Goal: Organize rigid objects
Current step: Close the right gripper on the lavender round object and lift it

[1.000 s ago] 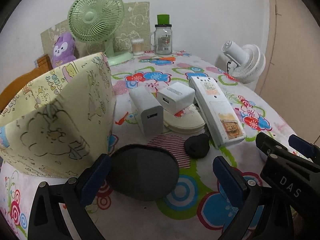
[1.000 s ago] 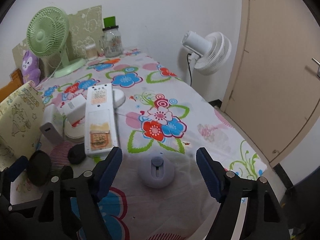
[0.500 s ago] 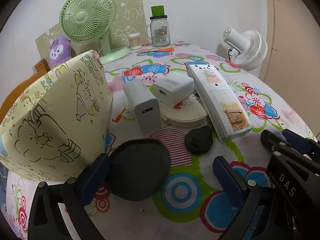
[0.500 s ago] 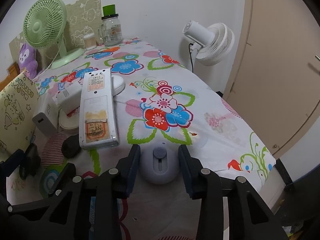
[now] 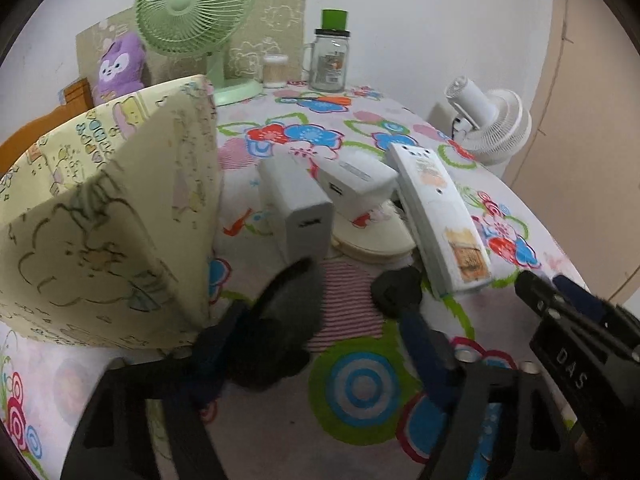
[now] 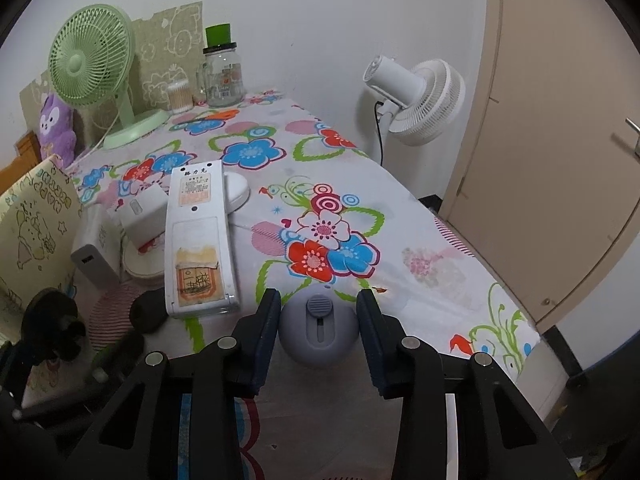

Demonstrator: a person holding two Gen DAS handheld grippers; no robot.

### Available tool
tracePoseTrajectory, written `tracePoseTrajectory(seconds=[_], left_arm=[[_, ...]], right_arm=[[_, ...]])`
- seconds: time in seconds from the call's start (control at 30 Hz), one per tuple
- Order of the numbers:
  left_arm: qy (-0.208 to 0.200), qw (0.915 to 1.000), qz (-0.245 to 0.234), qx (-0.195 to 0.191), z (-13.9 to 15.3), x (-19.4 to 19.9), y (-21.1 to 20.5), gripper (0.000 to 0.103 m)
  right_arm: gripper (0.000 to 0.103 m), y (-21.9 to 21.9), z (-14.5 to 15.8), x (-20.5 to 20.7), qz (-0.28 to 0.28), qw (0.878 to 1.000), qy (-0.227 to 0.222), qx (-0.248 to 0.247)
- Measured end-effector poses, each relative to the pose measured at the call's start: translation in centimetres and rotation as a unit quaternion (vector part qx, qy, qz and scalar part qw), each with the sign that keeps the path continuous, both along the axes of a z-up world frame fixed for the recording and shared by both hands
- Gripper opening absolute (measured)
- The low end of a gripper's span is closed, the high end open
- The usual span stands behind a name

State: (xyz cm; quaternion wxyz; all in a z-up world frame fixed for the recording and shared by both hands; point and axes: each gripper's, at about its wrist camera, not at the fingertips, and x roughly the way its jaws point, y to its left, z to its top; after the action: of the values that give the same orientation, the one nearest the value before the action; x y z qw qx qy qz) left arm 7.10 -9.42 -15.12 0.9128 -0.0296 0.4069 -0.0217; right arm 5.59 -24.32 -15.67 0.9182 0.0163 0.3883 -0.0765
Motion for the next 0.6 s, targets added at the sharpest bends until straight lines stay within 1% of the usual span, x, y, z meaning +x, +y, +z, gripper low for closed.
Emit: tracePoseTrajectory(seconds=[0.07, 0.13, 0.2, 0.23, 0.27, 0.33, 0.47, 0.6], left_arm=[[-0.001, 0.9997, 0.013, 0.02, 0.0, 0.1, 0.2, 0.045], [0.0, 0.9992, 0.023, 0.032, -0.1, 0.0, 0.4, 0.039], [0.002, 0.9992, 0.028, 0.028, -0.1, 0.0, 0.8, 0.032], [0.002, 0.9992, 0.031, 0.027, -0.1, 0.0, 1.0, 0.025], [0.003, 0.9991, 0.034, 0.027, -0.1, 0.0, 1.1, 0.021], [0.007, 0.9991, 0.036, 0.022, 0.0, 0.0, 1.3, 0.018], [0.009, 0.9994, 0.025, 0.023, 0.1, -0.1, 1.1, 0.017], [0.002, 0.9996, 0.013, 0.024, 0.6, -0.7, 0.7, 0.017]], right_arm=[[0.042, 0.1, 0.0, 0.0, 0.001, 1.0, 0.001, 0.002], [0.042, 0.3, 0.1, -0.1, 0.002, 1.0, 0.0, 0.0], [0.042, 0.5, 0.3, -0.2, 0.004, 1.0, -0.003, 0.0], [0.042, 0.6, 0.4, -0.2, 0.005, 1.0, -0.004, 0.0], [0.042, 0.7, 0.5, -0.3, 0.006, 1.0, -0.004, 0.0], [0.042, 1.0, 0.6, -0.4, 0.009, 1.0, -0.006, 0.001], [0.042, 1.6, 1.0, -0.7, 0.014, 1.0, -0.009, 0.002], [0.043, 2.2, 1.5, -1.1, 0.018, 1.0, -0.014, -0.001]])
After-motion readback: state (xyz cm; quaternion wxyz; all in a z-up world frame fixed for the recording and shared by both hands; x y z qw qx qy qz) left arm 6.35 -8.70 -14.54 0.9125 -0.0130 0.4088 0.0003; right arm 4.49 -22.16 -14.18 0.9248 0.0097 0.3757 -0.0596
